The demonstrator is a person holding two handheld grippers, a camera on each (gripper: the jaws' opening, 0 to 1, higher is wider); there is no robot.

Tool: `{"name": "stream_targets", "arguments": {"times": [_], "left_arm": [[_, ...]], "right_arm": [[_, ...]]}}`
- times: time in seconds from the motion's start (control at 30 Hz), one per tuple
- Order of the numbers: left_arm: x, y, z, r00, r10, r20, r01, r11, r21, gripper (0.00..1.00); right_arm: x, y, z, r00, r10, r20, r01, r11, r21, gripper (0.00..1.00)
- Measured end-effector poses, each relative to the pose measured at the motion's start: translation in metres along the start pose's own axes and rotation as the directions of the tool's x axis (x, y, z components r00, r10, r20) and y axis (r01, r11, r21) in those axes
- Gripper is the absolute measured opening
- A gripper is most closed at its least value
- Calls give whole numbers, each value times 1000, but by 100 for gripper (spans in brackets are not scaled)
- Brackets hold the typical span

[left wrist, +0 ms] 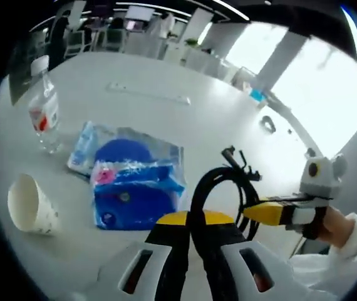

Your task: Arrange the tabletop items into an orderly group along one side of the table until the central work area is clear of visible clutter.

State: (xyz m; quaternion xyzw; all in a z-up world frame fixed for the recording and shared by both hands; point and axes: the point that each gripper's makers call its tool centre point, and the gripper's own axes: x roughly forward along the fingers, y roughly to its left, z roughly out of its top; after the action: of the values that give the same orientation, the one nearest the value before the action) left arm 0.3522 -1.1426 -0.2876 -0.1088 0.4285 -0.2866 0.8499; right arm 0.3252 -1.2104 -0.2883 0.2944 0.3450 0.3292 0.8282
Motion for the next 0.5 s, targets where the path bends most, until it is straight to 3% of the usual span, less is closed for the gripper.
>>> {"name": "stream_targets", "arguments": {"times": [0.2, 0.33, 0.5], "left_arm": [[10, -16, 1, 999, -32, -7, 32, 999, 26, 1], [18, -25, 3, 999, -22, -27, 26, 989, 147, 1], [29, -40, 5, 998, -42, -44, 50, 981, 189, 2]], "right_arm": [[-12, -9, 5, 1000, -28, 11, 28, 1000, -1, 3], [-20, -18, 8, 998, -54, 20, 54, 999, 3, 3], [-32, -31, 12, 995, -93, 34, 92, 995, 28, 3]]}}
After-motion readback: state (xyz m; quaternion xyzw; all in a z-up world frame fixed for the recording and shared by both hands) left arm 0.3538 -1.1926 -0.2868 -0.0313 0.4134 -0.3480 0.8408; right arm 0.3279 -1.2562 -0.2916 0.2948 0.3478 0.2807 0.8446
